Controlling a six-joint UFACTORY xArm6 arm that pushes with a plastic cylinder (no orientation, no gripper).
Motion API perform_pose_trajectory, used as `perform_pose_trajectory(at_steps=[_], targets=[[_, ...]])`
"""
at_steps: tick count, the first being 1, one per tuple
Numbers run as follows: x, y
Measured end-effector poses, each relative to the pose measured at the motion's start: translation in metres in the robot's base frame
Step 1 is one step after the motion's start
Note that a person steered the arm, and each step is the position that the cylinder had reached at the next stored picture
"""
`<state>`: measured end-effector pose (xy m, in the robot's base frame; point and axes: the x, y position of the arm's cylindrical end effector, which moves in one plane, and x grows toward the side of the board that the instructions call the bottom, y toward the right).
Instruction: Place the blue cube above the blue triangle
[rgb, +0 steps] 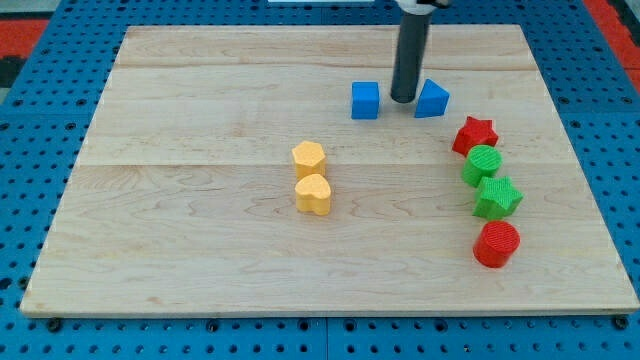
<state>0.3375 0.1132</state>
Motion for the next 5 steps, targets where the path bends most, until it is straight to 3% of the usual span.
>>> perform_pose_trajectory(at_steps=[2, 3, 4, 5], targets=[[0.017, 0.034], [0.019, 0.02], [0.053, -0.031], [0.045, -0.066]])
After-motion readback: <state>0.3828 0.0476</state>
